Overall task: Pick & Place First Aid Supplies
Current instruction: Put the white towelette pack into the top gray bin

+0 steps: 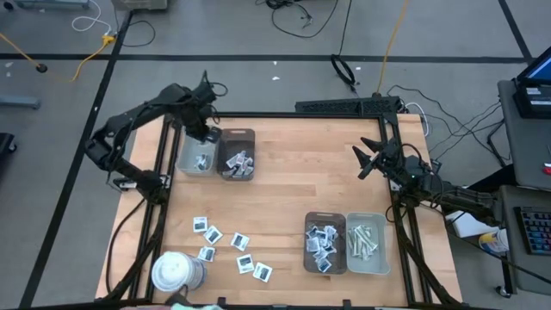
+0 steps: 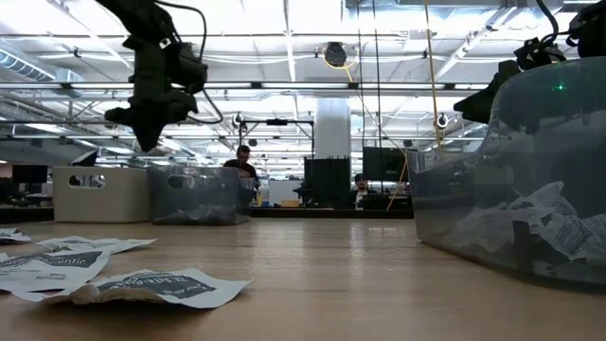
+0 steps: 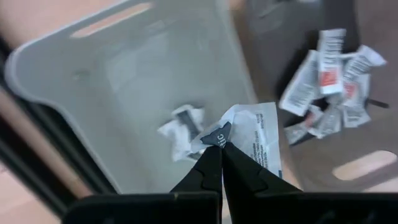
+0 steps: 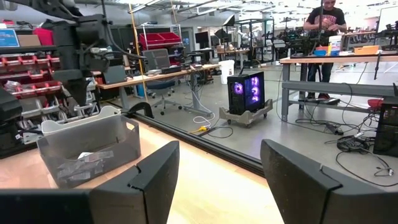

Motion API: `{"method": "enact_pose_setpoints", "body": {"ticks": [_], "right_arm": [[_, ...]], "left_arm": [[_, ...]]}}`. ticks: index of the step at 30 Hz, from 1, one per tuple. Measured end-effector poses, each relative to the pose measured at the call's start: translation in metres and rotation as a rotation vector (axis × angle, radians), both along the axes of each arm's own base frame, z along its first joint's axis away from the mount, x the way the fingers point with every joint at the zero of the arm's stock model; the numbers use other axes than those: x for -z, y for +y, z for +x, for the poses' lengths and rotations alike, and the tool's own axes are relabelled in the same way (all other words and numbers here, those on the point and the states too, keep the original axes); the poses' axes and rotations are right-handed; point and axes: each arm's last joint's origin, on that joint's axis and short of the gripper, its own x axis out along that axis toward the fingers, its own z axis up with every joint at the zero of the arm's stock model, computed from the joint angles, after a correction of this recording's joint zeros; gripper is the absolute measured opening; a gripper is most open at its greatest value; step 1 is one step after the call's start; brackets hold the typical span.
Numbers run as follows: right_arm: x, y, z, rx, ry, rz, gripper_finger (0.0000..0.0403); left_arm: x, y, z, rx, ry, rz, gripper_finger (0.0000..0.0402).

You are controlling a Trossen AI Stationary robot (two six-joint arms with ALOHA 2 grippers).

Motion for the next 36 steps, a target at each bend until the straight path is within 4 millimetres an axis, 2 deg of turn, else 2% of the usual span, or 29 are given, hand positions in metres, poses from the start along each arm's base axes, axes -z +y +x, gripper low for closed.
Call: {"method": "enact_pose_setpoints", "body": {"ticks": [4, 9, 19, 24, 31, 36], "right_arm": [[0.000, 0.000, 0.000, 0.000, 0.001, 0.000, 0.0220], [0.000, 0.000, 0.000, 0.000, 0.001, 0.000, 0.0221], [0.000, 0.000, 0.000, 0.000, 0.000, 0.000, 0.0219], [0.000, 0.000, 0.000, 0.000, 0.001, 0.000, 0.0221], [0.000, 0.000, 0.000, 0.000, 0.000, 0.000, 0.0220], [0.000, 0.000, 0.000, 0.000, 0.001, 0.000, 0.0221]], "left_arm": [[0.000, 0.006, -0.013, -0.039, 0.021, -0.026, 0.0002], [0.003, 0.008, -0.016, -0.049, 0.047, -0.005, 0.0002], [0.061, -0.013, -0.015, -0.075, 0.133, -0.022, 0.0002], [0.080, -0.022, -0.015, -0.089, 0.157, -0.007, 0.0002], [0.082, -0.024, -0.015, -0.109, 0.172, -0.005, 0.0034], [0.082, -0.024, -0.016, -0.124, 0.181, 0.002, 0.0072]]}}
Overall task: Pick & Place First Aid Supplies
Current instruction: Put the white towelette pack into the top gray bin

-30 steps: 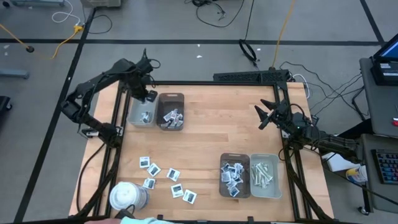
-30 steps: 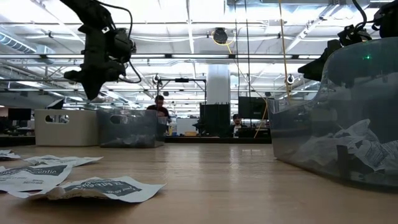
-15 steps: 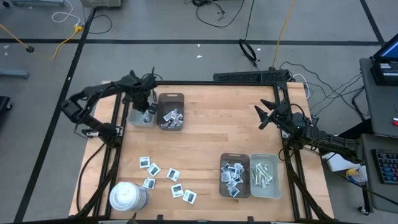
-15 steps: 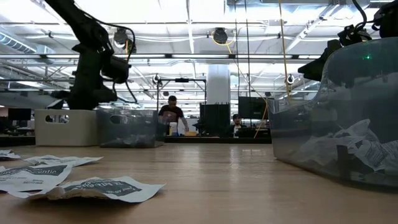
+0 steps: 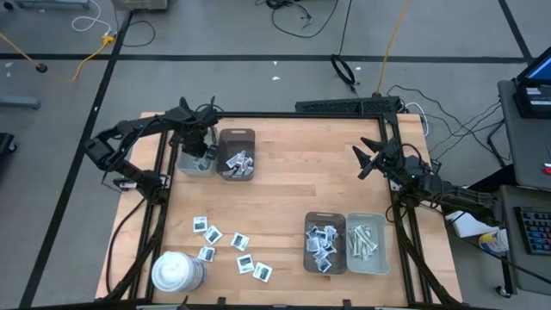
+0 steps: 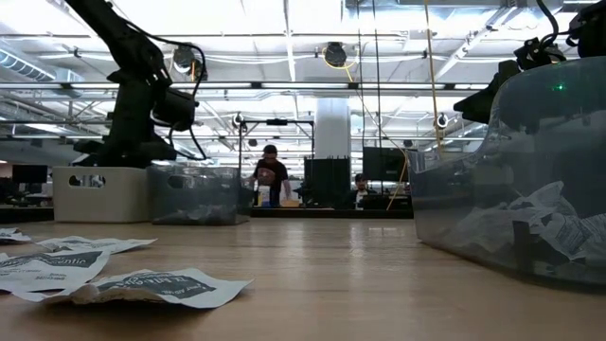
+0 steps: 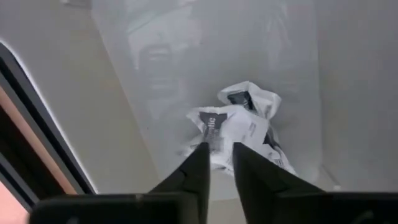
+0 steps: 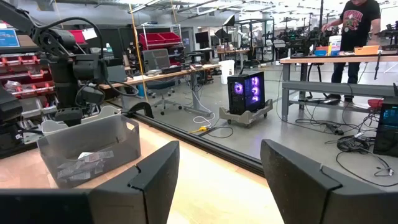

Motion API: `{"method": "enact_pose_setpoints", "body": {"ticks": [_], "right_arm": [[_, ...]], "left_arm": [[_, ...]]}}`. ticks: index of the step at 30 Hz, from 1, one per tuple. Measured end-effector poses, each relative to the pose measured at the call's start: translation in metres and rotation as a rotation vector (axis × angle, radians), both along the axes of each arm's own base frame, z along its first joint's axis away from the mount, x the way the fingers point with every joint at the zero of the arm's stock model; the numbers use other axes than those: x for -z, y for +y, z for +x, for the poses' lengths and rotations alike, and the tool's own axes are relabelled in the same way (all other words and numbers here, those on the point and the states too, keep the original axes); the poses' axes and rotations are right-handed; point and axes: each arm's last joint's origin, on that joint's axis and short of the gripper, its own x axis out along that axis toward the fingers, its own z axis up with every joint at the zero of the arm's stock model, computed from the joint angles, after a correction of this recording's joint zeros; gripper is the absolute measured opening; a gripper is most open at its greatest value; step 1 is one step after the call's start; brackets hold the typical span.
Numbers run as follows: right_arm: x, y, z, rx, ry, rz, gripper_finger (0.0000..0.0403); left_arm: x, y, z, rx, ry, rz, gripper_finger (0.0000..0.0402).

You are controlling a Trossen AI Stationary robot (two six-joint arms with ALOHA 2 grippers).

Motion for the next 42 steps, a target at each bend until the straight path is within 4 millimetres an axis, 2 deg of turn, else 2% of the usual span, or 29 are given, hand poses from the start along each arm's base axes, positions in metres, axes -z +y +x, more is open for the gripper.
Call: {"method": "enact_pose_setpoints", "body": {"ticks": [8, 14, 22, 27, 34, 42], "right_arm": [[0.000, 0.000, 0.000, 0.000, 0.000, 0.000, 0.0222], [0.000, 0.000, 0.000, 0.000, 0.000, 0.000, 0.0219], [0.000, 0.000, 0.000, 0.000, 0.000, 0.000, 0.0221], [0.000, 0.000, 0.000, 0.000, 0.000, 0.000, 0.0222], [0.000, 0.000, 0.000, 0.000, 0.000, 0.000, 0.0220], [0.000, 0.000, 0.000, 0.000, 0.000, 0.000, 0.0220]], "left_arm": [[-0.002, 0.001, -0.002, 0.000, -0.030, -0.040, 0.0180], [-0.021, 0.002, -0.003, -0.007, -0.088, 0.017, 0.0226], [-0.057, -0.007, -0.004, 0.021, -0.121, 0.053, 0.0232], [-0.069, -0.015, -0.003, 0.050, -0.114, 0.044, 0.0232], [-0.079, -0.035, 0.025, 0.212, -0.165, 0.080, 0.0232], [-0.098, -0.075, 0.056, 0.467, -0.233, 0.105, 0.0232]]}}
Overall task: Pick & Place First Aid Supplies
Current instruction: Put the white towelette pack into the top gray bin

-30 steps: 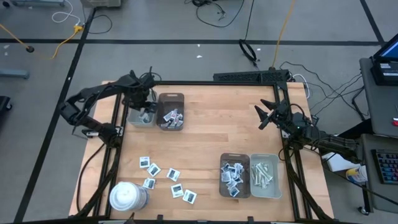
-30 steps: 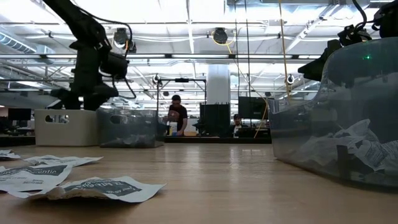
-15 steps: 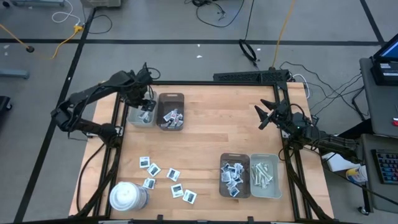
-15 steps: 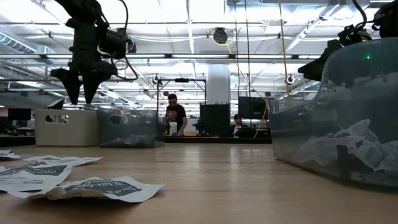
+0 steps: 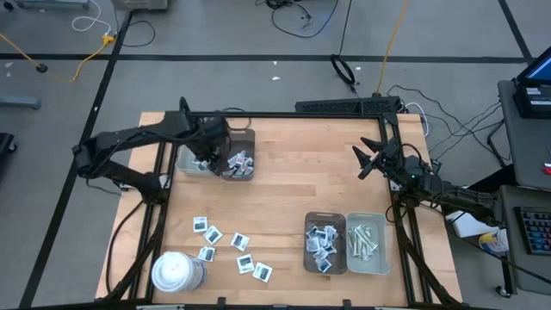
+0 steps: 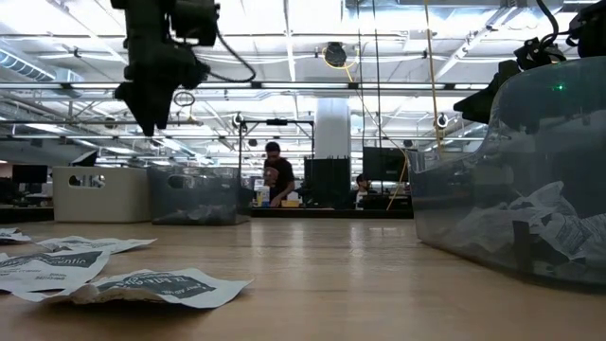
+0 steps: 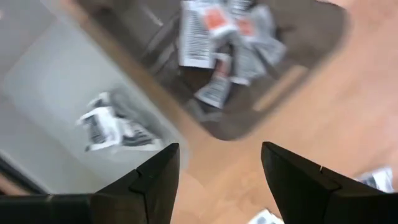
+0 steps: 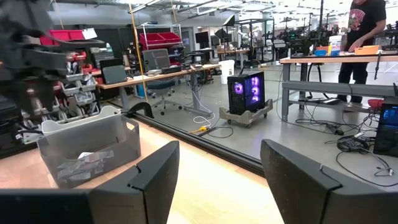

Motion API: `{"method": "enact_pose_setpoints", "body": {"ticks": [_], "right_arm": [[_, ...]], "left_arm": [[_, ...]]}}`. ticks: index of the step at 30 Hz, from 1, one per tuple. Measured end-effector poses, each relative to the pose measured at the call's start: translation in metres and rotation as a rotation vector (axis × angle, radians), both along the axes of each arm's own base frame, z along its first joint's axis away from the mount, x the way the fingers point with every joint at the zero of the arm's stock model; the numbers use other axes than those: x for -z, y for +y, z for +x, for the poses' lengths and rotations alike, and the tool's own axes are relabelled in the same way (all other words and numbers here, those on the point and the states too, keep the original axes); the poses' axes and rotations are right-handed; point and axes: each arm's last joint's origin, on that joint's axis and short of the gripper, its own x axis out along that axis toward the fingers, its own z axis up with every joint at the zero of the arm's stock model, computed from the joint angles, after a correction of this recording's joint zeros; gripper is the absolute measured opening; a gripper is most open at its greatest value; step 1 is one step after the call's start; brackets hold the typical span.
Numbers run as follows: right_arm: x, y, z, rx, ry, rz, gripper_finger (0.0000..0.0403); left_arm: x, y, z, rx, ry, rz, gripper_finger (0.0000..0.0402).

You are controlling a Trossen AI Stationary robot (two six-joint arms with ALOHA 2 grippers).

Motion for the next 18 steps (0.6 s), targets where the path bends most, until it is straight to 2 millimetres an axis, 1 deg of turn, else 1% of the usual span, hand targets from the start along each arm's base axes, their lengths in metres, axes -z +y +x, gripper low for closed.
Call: {"method": "enact_pose_setpoints", "body": {"ticks": [8, 13, 18], "right_arm": [[0.000, 0.000, 0.000, 0.000, 0.000, 0.000, 0.0222], [0.000, 0.000, 0.000, 0.000, 0.000, 0.000, 0.0219], [0.000, 0.000, 0.000, 0.000, 0.000, 0.000, 0.0221]], "left_arm": [[-0.003, -0.055, 0.018, 0.231, -0.029, -0.033, 0.0232], [-0.003, -0.089, 0.021, 0.332, -0.026, -0.044, 0.0232], [-0.003, -0.119, 0.019, 0.358, -0.020, -0.066, 0.0232]]}}
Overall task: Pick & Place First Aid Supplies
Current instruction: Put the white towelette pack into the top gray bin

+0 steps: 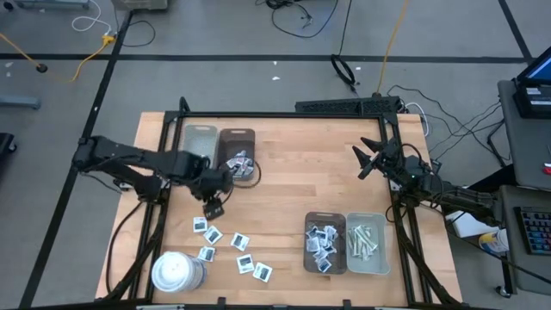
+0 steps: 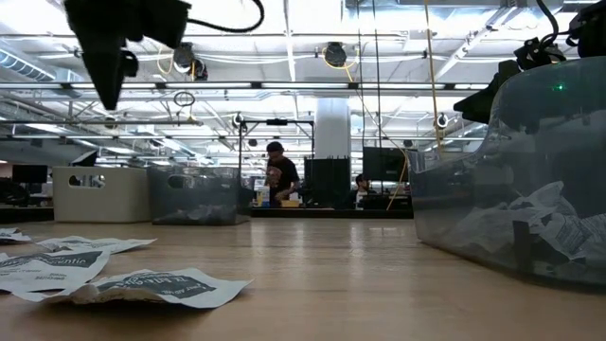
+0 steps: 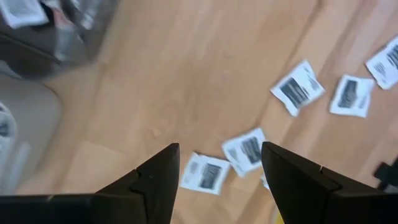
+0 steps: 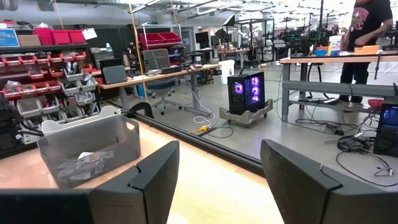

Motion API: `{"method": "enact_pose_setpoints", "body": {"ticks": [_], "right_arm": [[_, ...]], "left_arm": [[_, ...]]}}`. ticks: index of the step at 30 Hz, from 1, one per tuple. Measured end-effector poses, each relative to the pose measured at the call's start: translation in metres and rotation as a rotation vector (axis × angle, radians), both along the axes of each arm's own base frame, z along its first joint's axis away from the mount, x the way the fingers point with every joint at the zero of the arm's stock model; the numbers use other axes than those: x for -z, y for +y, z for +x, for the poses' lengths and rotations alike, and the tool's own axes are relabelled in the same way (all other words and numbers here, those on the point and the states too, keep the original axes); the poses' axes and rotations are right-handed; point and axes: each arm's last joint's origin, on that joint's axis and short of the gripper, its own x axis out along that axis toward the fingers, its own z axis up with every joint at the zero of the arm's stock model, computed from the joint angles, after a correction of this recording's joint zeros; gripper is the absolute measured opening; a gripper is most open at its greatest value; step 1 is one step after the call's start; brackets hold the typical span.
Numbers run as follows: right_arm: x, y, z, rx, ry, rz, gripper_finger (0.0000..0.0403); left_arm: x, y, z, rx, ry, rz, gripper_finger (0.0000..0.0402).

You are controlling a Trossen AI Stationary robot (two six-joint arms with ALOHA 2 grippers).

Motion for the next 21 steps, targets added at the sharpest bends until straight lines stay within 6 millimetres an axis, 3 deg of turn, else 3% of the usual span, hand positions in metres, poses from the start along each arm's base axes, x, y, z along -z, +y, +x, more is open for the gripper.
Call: {"method": "enact_pose_setpoints", "body": {"ticks": [13, 21], "right_arm": [[0.000, 0.000, 0.000, 0.000, 0.000, 0.000, 0.0221], [0.000, 0.000, 0.000, 0.000, 0.000, 0.000, 0.0221]], "left_arm": [[0.000, -0.051, -0.013, -0.128, 0.052, -0.067, 0.0232], [0.020, -0.077, -0.002, -0.131, 0.080, -0.016, 0.0232]]}}
